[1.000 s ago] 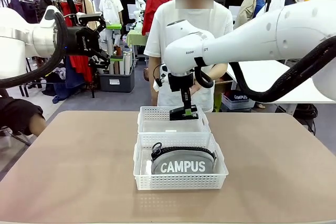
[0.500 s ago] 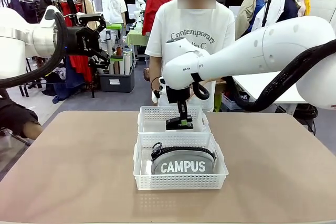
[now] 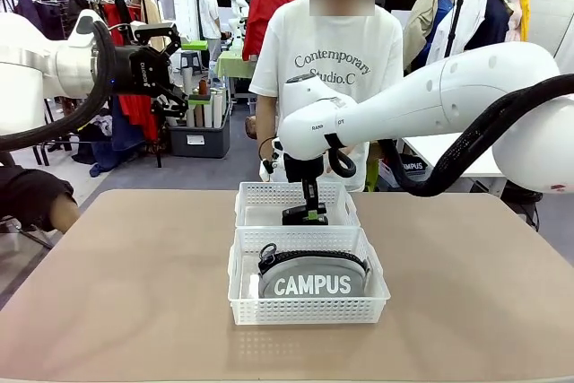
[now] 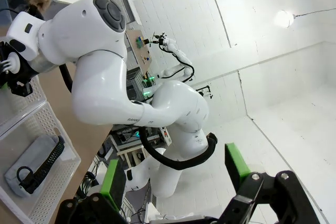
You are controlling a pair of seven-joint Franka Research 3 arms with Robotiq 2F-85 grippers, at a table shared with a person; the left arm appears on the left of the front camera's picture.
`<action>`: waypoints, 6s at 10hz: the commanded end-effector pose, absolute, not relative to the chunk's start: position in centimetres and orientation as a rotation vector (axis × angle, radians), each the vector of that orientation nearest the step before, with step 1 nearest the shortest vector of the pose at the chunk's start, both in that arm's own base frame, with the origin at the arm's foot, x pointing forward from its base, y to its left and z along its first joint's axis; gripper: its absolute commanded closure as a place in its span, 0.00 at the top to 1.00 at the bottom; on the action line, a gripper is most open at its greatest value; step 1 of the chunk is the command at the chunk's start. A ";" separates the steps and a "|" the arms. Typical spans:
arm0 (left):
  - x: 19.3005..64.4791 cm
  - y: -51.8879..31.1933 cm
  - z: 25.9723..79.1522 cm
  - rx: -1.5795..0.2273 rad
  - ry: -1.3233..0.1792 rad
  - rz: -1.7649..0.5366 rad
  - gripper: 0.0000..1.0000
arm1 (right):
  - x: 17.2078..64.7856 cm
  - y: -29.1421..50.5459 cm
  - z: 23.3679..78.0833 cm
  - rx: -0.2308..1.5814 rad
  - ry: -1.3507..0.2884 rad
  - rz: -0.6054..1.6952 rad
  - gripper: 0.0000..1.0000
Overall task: Distribute items into two baskets.
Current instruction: Place the picked Stapler into the Organizing basket as instructed by the person.
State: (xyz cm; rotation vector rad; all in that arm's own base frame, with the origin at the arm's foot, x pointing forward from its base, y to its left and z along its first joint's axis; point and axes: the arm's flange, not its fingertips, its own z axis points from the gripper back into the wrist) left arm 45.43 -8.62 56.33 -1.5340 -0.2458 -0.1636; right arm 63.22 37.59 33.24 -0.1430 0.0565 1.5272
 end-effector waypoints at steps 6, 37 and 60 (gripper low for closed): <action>45.3 -8.6 56.6 -1.548 -0.244 -0.158 1.00 | 64.1 37.8 34.0 -0.108 0.032 1.523 1.00; 45.3 -8.6 56.6 -1.548 -0.244 -0.158 1.00 | 58.9 30.4 53.1 0.252 -0.245 0.754 1.00; 45.3 -8.6 56.6 -1.548 -0.244 -0.158 1.00 | 50.6 0.1 57.7 1.398 -0.120 0.003 1.00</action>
